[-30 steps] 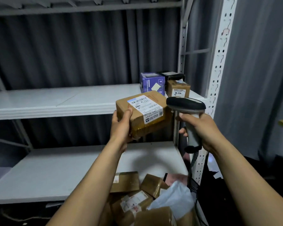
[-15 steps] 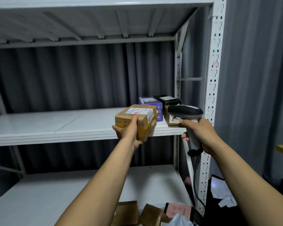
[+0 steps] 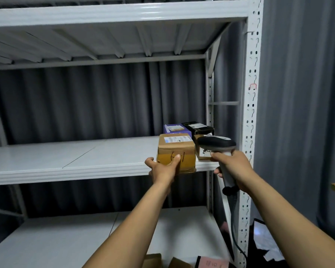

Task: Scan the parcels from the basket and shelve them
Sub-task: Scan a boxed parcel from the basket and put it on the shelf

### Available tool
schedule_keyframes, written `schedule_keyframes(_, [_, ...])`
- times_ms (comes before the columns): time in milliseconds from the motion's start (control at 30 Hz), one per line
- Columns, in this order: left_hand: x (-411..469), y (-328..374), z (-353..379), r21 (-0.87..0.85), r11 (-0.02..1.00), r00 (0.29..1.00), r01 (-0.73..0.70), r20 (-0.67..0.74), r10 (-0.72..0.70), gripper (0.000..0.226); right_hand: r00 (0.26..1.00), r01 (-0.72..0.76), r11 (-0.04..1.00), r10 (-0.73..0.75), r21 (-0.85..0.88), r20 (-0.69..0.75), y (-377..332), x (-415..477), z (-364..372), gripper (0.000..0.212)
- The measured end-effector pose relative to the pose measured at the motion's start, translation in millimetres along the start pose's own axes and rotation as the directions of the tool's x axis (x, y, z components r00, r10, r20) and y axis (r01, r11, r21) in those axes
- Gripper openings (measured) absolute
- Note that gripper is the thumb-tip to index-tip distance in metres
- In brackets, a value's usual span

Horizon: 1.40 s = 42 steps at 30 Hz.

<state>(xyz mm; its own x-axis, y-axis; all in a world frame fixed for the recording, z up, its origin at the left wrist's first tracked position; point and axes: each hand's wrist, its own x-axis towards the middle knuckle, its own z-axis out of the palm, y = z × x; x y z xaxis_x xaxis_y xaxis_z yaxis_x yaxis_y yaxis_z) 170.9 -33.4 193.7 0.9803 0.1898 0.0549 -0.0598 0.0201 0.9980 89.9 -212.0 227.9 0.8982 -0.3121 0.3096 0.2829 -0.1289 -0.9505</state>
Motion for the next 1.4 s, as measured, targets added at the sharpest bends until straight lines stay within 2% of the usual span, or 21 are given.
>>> schedule_keyframes(133, [7,-4,0,-0.033,0.999,0.994,-0.044,0.097,0.047,0.099,1.0,0.002,1.0,-0.001,-0.018,0.029,1,8,10,0.012])
schedule_keyframes(267, [11,-9,3,-0.116,0.989,0.989,-0.092,0.104,0.104,0.075,0.998,-0.004,1.0,0.003,0.019,0.066,3,17,17,0.022])
schedule_keyframes(433, [17,-6,5,0.017,0.987,0.977,-0.161,0.143,0.157,0.069,0.997,-0.012,0.995,0.005,0.095,0.072,6,25,16,0.032])
schedule_keyframes(567, [21,1,8,0.244,0.93,0.959,-0.275,0.136,0.248,0.069,0.997,-0.017,0.996,0.01,0.086,0.074,8,28,11,0.031])
schedule_keyframes(633, [22,3,10,0.439,0.806,0.916,-0.396,0.123,0.383,0.081,0.997,-0.028,0.996,0.021,0.08,0.079,10,30,11,0.03])
schedule_keyframes(667, [20,4,10,0.533,0.698,0.862,-0.479,0.134,0.49,0.088,0.996,-0.032,0.997,0.026,0.071,0.081,12,31,11,0.03])
schedule_keyframes(700, [18,5,9,0.61,0.558,0.78,-0.563,0.169,0.603,0.091,0.996,-0.035,0.998,0.03,0.06,0.079,14,32,11,0.029])
schedule_keyframes(767, [24,6,11,0.713,0.219,0.574,-0.666,0.301,0.761,0.089,0.998,-0.028,0.998,0.025,0.049,0.063,16,34,9,0.026])
schedule_keyframes(800, [28,8,13,0.733,0.079,0.499,-0.675,0.375,0.782,0.084,0.999,-0.024,0.998,0.022,0.051,0.049,17,35,7,0.023])
schedule_keyframes(833, [32,12,15,0.742,-0.022,0.47,-0.67,0.446,0.761,0.077,0.999,-0.022,0.998,0.02,0.052,0.03,16,36,4,0.02])
schedule_keyframes(900, [37,20,19,0.746,-0.117,0.496,-0.656,0.543,0.678,0.065,0.999,-0.025,0.999,0.026,0.046,-0.02,15,38,-5,0.013])
schedule_keyframes(967, [43,27,22,0.753,-0.129,0.529,-0.645,0.562,0.636,0.06,0.998,-0.023,0.999,0.025,0.034,-0.055,13,40,-12,0.014])
schedule_keyframes(1200, [65,37,37,0.777,-0.024,0.639,-0.629,0.534,0.553,0.058,0.995,-0.019,0.994,0.008,-0.11,-0.103,14,45,-28,0.009])
schedule_keyframes(1400, [74,42,48,0.798,-0.039,0.668,-0.601,0.528,0.524,0.059,0.995,-0.029,0.985,0.012,-0.171,-0.102,18,48,-23,0.005])
